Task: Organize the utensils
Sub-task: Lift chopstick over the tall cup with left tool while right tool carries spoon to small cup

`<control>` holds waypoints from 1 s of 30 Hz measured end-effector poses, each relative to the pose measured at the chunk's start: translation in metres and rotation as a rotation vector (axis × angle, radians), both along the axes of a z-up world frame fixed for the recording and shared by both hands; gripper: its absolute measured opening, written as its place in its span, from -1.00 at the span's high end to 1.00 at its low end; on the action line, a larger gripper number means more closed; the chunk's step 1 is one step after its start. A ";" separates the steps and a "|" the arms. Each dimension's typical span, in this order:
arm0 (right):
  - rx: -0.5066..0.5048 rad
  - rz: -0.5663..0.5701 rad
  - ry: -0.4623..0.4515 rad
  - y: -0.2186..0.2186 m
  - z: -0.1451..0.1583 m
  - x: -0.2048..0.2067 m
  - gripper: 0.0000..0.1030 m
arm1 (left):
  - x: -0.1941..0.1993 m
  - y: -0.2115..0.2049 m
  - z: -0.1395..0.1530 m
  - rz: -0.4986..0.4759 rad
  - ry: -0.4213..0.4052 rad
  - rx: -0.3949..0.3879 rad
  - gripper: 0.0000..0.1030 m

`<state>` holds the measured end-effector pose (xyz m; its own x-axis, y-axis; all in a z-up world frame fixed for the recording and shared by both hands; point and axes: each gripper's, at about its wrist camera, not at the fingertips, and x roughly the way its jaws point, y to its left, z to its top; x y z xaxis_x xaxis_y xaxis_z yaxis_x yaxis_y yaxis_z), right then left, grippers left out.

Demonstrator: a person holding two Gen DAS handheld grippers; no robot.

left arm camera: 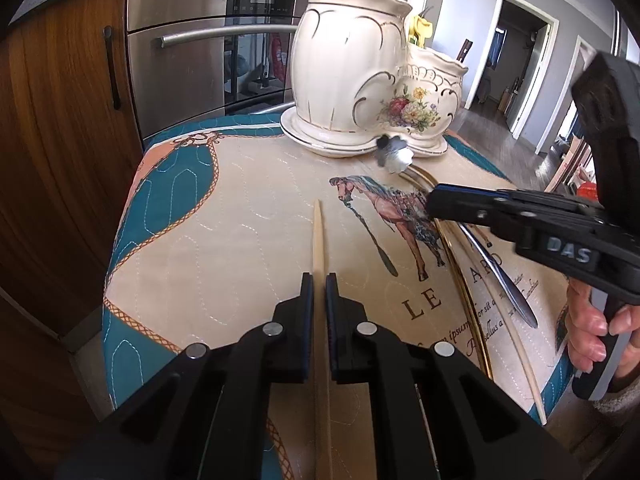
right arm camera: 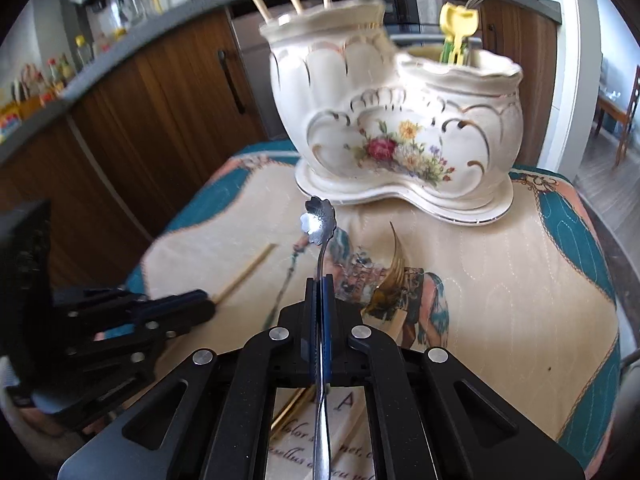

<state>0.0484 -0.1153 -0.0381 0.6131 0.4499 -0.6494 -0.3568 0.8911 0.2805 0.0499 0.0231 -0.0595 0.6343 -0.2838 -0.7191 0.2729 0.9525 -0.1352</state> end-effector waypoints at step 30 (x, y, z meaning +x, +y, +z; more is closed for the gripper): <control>0.268 -0.184 -0.463 -0.087 0.130 0.077 0.93 | 0.086 -0.031 0.184 -0.056 -0.649 -0.313 0.88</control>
